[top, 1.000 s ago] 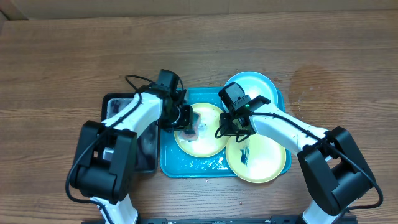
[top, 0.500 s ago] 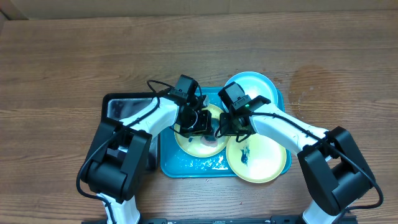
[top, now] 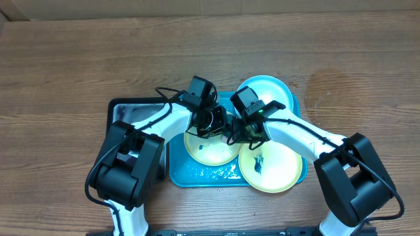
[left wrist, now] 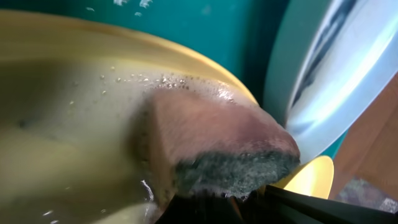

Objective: Clean dirty plates on tray and stack at the side
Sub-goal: 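Scrub the left yellow plate with the sponge while right gripper holds its rim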

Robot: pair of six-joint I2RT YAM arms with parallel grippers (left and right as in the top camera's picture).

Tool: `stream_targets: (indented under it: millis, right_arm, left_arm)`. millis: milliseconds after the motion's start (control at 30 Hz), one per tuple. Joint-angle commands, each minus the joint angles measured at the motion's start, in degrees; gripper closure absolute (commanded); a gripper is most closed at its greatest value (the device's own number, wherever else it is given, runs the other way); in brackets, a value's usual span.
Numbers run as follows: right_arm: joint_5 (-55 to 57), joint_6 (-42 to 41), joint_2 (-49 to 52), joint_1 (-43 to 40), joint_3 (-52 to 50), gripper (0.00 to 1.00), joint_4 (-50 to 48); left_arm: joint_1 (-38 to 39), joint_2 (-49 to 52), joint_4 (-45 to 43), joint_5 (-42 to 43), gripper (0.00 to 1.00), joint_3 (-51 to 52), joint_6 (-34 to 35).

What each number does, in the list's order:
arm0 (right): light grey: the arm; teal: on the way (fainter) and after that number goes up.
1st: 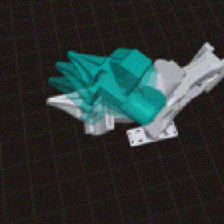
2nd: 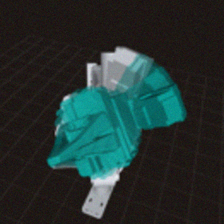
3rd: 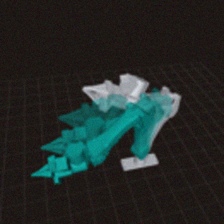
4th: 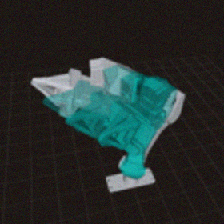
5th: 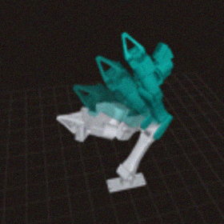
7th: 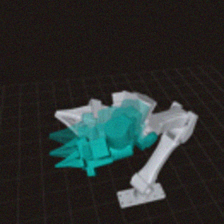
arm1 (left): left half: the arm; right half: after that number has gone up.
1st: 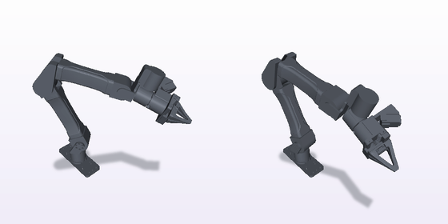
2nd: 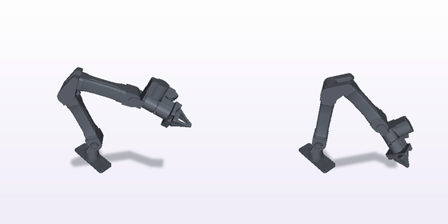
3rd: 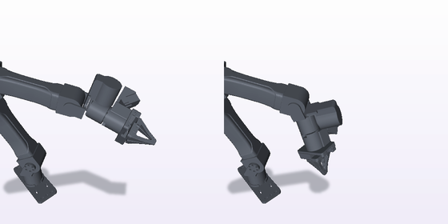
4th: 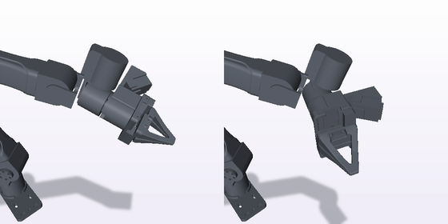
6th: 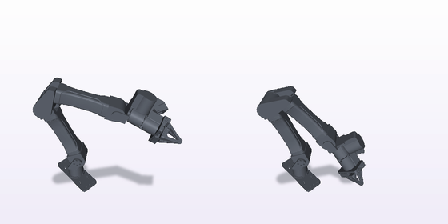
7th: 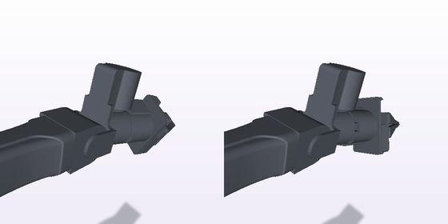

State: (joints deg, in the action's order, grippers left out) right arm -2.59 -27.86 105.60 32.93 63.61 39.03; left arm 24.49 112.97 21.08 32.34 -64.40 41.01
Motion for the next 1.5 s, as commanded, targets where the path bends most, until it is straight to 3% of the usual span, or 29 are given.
stream_targets:
  millis: [0, 400, 667, 767, 1000, 1167, 1333, 1467]
  right_arm:
    - [0.98, 0.15, 0.81, -0.04, 0.15, 0.96, 0.52]
    - [1.05, -0.48, 0.81, -0.04, 0.15, 0.96, 0.31]
    - [1.05, -0.48, 0.81, -0.04, 0.15, 0.96, 0.11]
    - [1.03, -0.46, 0.81, -0.04, 0.15, 0.96, 0.11]
    - [1.03, -0.44, 0.81, -0.04, 0.15, 0.96, -0.11]
    - [1.01, -0.44, 0.81, -0.04, 0.15, 0.96, -0.74]
    - [1.01, -0.42, 0.81, -0.04, 0.15, 0.96, -0.81]
    - [0.98, -0.42, 0.81, -0.04, 0.15, 0.96, -0.83]
  left_arm:
    - [-4.61, 2.8, 2.16, -13.46, 0.96, 0.42, 1.18]
    - [-10.97, 2.73, 11.61, -22.51, 0.96, 0.39, -2.6]
    - [-10.93, 2.73, 26.47, -32.81, 0.96, 0.11, -6.03]
    - [-10.93, 2.71, 29.94, -33.62, 0.96, 0.11, -10.38]
    - [-9.7, 2.71, 32.33, -22.29, 0.96, 0.11, -29.38]
    - [-4.22, 2.71, 33.11, -12.85, 0.96, 0.11, -37.07]
    - [3.54, 2.73, 34.16, -8.81, 0.96, 0.11, -37.22]
    - [6.71, 2.71, 33.2, -0.39, 0.96, 0.11, -37.4]
